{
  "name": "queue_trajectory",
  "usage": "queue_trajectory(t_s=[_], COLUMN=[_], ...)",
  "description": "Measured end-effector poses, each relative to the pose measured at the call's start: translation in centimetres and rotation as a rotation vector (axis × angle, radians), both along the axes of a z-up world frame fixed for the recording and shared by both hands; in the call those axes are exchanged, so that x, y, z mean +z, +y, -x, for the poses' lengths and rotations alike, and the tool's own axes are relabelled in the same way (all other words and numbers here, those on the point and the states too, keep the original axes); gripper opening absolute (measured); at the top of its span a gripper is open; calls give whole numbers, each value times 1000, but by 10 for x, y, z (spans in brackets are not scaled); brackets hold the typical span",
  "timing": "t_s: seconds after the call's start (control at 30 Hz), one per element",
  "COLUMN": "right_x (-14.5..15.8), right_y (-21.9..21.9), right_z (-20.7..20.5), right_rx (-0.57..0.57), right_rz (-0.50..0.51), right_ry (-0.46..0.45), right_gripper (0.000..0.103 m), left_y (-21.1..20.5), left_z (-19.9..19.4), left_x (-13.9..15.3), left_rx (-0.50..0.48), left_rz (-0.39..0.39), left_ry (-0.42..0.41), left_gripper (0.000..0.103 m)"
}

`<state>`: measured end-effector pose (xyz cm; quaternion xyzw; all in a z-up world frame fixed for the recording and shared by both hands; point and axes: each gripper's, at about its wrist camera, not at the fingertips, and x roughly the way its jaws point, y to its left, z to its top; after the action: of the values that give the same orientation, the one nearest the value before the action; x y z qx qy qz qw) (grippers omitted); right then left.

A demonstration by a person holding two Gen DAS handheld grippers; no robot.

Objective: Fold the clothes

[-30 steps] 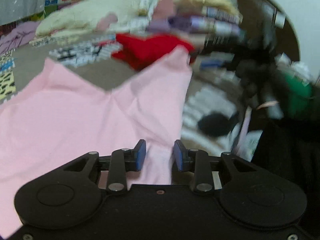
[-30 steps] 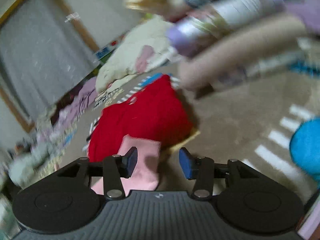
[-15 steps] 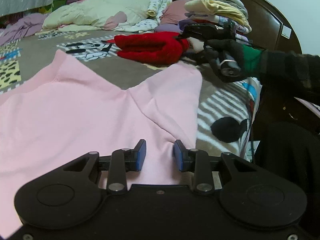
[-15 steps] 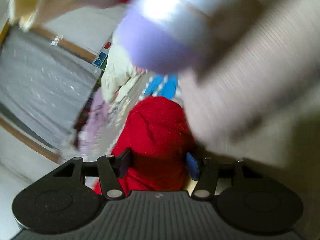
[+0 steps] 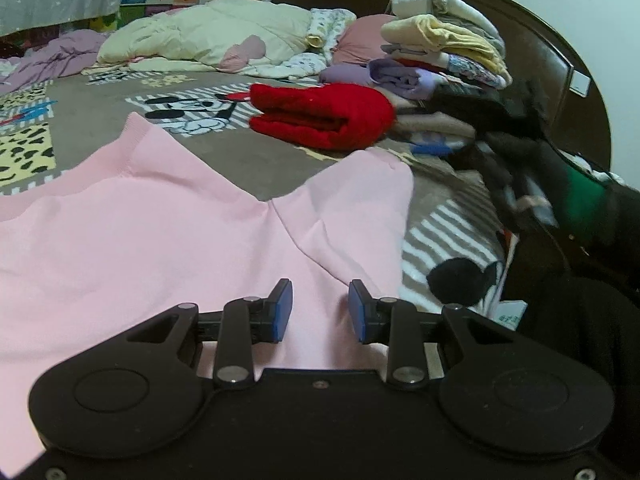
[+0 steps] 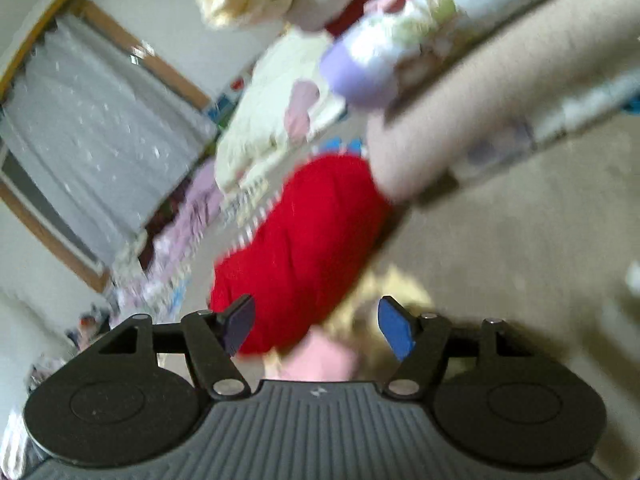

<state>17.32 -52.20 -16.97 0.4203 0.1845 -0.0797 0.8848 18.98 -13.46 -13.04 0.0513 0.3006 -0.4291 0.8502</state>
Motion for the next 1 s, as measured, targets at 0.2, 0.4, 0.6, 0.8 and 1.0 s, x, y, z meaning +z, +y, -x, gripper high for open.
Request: queue_trajectory(t_s=[0.2,0.4,0.6,0.8,1.0], right_x=[-6,-17,3,4,33], right_y=[23,22,32,32,93], right_z=[12,-2,5,-3,0], right_rx=[10,30,-5,-19,182], right_rz=[77,57,187,295,540], right_ry=[56,36,-6,81,-22], right_gripper=[62,10,7,13,19], left_y=[-5,-18,-20,-16,7], left_z=[-5,-9,-18,-37,-73], left_x=[3,-5,-7,0,21], left_rx=[28,13,24,70,163], left_rz=[1,-26,-36,-46,11], left_ry=[-5,2,17,28,44], left_gripper=[29,29,29,29,29])
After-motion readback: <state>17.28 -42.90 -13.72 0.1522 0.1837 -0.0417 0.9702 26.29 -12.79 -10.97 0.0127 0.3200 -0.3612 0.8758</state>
